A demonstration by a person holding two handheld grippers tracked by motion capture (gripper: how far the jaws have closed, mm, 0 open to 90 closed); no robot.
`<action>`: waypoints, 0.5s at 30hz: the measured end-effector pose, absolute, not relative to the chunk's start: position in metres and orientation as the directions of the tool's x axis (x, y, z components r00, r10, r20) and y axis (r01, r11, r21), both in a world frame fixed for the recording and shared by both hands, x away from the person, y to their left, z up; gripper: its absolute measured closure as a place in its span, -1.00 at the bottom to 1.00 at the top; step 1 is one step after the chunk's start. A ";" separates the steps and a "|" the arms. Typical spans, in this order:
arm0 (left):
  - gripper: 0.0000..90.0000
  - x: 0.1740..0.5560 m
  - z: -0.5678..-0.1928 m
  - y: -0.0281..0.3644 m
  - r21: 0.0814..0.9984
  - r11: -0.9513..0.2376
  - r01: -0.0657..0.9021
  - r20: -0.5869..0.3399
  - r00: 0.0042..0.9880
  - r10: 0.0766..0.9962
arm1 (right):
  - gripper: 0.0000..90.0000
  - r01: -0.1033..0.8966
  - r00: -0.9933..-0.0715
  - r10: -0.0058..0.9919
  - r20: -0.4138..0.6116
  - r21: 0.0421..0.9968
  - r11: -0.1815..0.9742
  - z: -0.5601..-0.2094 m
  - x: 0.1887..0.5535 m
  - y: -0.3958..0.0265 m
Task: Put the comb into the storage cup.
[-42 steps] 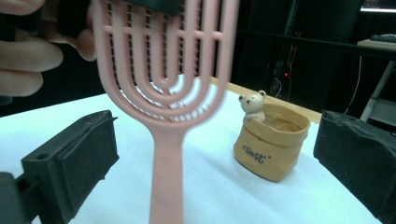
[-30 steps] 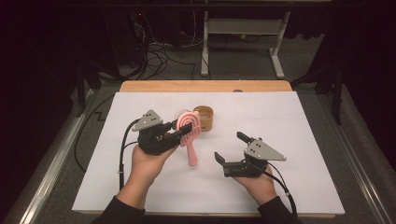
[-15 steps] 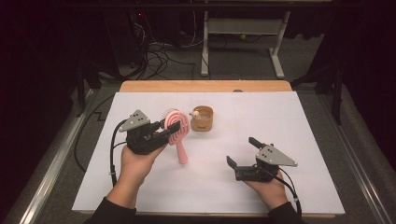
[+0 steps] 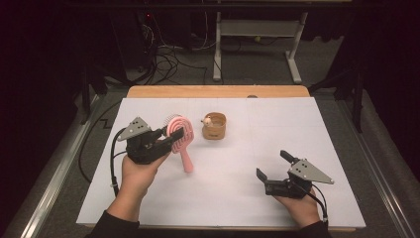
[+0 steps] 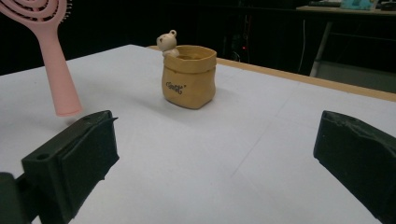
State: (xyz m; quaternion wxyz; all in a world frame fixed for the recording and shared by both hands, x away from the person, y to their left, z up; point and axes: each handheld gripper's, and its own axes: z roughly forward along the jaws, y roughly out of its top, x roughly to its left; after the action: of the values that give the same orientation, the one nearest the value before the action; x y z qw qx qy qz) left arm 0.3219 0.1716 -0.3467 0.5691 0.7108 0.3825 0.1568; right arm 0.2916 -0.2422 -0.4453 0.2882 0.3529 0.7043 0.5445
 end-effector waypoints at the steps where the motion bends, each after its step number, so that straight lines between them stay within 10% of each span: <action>1: 0.40 0.322 -0.347 0.172 0.929 -0.058 0.365 -0.213 0.656 0.724 | -0.99 0.183 -0.585 0.811 -0.022 0.970 0.158 -0.445 0.292 -0.242; 15: 0.40 0.324 -0.345 0.179 0.932 -0.052 0.359 -0.203 0.635 0.745 | -0.99 0.194 -0.538 0.843 -0.029 0.968 0.157 -0.449 0.281 -0.272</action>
State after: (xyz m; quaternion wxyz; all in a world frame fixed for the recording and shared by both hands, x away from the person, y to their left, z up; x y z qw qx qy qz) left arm 0.3244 0.1795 -0.3448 0.5661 0.7050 0.3917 0.1705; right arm 0.2808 -0.2718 -0.4489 0.3049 0.3717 0.6969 0.5321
